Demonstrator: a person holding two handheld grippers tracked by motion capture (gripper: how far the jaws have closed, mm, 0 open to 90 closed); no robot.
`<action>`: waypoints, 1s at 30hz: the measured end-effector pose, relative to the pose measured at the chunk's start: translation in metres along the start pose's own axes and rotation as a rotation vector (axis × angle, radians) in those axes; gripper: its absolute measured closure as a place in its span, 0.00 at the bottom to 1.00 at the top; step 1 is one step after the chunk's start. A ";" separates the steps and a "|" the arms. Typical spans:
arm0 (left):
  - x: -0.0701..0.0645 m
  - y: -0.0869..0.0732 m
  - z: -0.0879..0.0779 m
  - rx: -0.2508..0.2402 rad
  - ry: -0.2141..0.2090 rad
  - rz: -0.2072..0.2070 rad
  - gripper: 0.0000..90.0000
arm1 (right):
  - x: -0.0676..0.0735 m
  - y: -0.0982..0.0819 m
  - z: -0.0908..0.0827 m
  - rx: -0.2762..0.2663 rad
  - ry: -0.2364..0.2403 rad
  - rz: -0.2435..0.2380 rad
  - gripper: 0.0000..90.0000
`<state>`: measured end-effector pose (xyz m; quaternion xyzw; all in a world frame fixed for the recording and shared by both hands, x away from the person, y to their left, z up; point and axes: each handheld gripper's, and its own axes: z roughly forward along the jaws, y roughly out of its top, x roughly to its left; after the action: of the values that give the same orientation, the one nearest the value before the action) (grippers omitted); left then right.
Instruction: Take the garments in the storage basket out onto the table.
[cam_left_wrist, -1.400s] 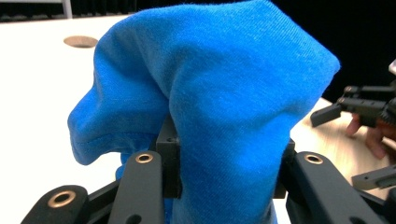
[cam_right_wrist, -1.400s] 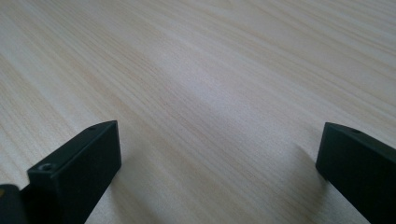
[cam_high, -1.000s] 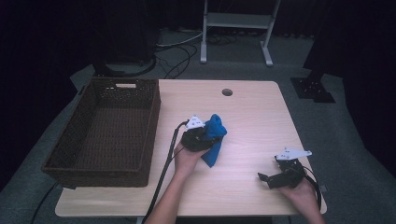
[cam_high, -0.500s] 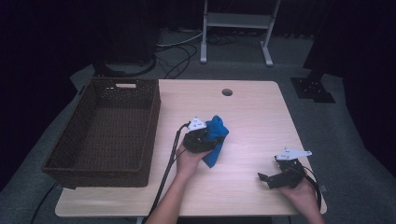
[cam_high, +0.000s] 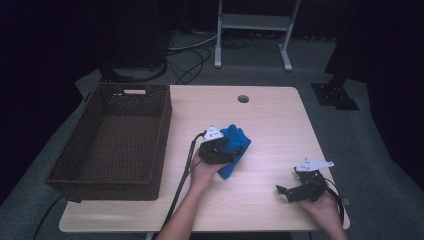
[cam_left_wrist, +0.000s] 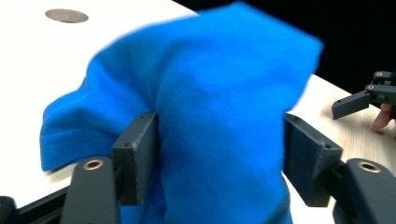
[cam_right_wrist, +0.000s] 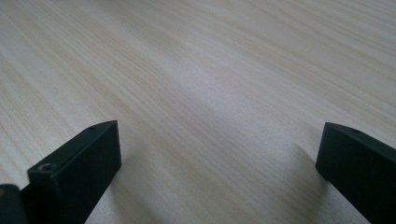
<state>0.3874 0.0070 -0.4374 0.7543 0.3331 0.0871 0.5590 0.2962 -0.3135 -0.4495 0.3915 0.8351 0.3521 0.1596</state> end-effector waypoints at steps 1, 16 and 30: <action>0.000 0.000 0.000 0.000 0.000 0.000 0.33 | 0.000 0.000 0.000 0.000 0.000 0.000 0.00; 0.006 0.002 -0.007 -0.084 -0.029 -0.011 0.13 | 0.000 0.000 0.000 0.000 0.000 0.000 0.00; 0.003 0.001 -0.019 0.000 0.006 0.078 0.00 | 0.000 0.000 0.000 0.000 0.000 0.000 0.00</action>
<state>0.3805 0.0231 -0.4300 0.7663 0.3050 0.1109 0.5544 0.2963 -0.3135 -0.4494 0.3914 0.8351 0.3521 0.1595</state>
